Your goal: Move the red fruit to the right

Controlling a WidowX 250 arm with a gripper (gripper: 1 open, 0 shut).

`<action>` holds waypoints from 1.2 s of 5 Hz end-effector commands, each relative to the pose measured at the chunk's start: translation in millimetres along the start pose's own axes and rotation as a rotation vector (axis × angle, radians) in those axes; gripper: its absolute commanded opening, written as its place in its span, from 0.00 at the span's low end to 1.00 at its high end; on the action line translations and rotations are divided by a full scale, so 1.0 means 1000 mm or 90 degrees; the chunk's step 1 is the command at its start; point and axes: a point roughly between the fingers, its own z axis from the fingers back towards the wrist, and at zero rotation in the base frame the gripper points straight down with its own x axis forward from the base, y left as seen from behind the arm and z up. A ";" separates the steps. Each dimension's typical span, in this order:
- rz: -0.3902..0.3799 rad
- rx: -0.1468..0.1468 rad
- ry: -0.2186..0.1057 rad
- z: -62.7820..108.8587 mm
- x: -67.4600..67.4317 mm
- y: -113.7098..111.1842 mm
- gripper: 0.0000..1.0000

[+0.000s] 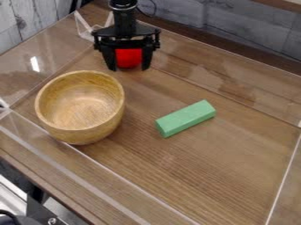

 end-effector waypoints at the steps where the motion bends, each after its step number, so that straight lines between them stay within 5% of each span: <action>1: 0.003 -0.021 -0.055 0.039 0.013 0.011 0.00; 3: -0.002 -0.036 -0.060 0.063 0.017 0.029 0.00; 4: -0.006 -0.032 -0.058 0.064 0.018 0.038 1.00; 6: 0.062 0.000 -0.056 0.049 0.037 0.052 1.00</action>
